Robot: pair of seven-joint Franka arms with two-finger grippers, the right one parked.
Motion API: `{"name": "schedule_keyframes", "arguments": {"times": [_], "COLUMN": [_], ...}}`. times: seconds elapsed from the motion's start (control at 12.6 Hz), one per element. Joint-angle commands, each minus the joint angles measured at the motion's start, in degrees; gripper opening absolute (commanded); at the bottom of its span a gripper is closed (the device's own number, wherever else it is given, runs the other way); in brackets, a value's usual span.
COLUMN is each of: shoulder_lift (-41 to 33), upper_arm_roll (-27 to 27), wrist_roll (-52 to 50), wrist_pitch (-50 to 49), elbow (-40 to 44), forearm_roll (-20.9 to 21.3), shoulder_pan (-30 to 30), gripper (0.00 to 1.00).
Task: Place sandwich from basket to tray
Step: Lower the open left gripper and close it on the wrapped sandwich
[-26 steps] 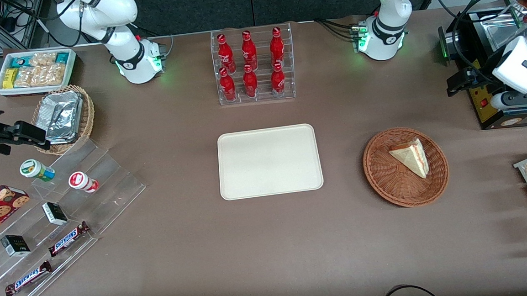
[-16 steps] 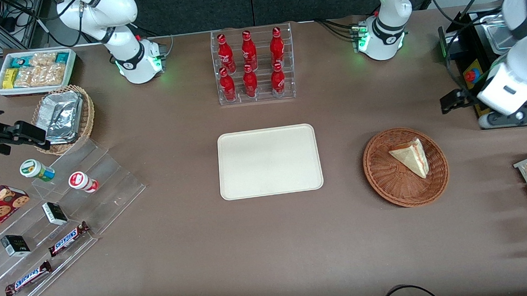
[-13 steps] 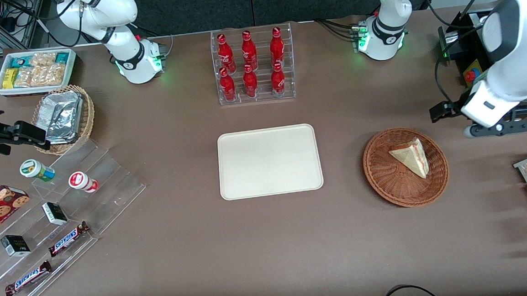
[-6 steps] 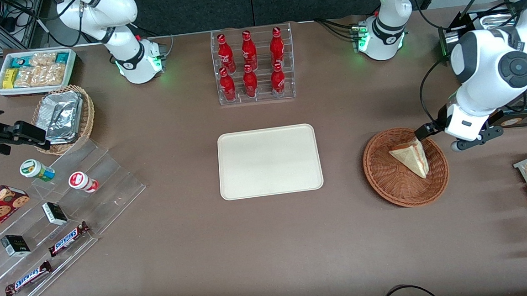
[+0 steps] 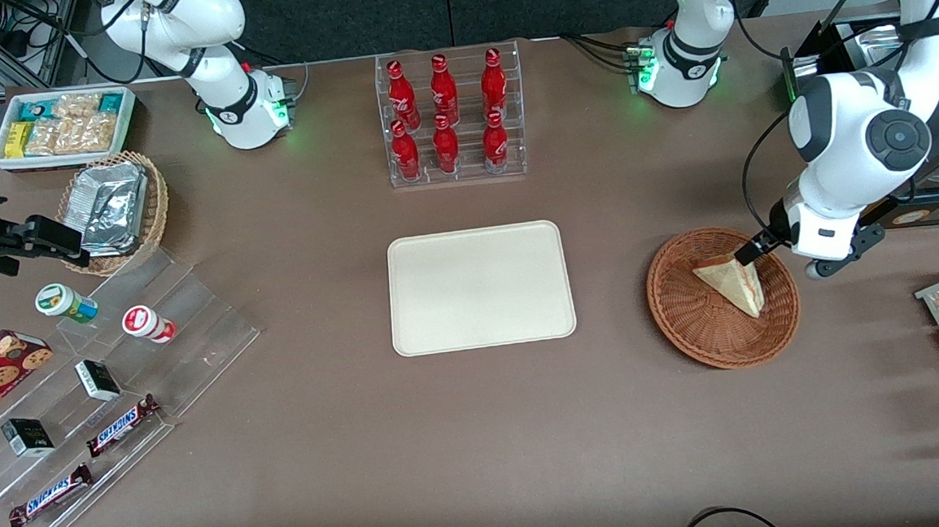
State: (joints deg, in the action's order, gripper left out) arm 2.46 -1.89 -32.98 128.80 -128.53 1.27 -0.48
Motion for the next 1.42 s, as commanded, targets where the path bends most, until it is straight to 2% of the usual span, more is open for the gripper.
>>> {"name": "schedule_keyframes", "arguments": {"times": [0.0,0.87,1.11,1.19,1.27,1.35], "shoulder_lift": [1.0,6.8,7.7,7.9,8.1,8.2], "upper_arm_roll": [0.0,0.0,0.0,0.0,0.0,0.0], "wrist_roll": [-1.6,-1.6,-1.9,-1.9,-1.9,-2.1], "wrist_pitch": [5.1,13.2,13.8,13.8,13.7,13.7], "elbow": [-2.9,-5.0,-4.9,-4.9,-4.9,-4.9], "forearm_roll": [0.5,-0.4,-4.6,-6.4,-7.4,-7.5], "shoulder_pan": [-0.1,1.5,1.5,1.5,1.5,1.5], "gripper": [1.00,1.00,0.99,0.92,0.79,0.56]}}
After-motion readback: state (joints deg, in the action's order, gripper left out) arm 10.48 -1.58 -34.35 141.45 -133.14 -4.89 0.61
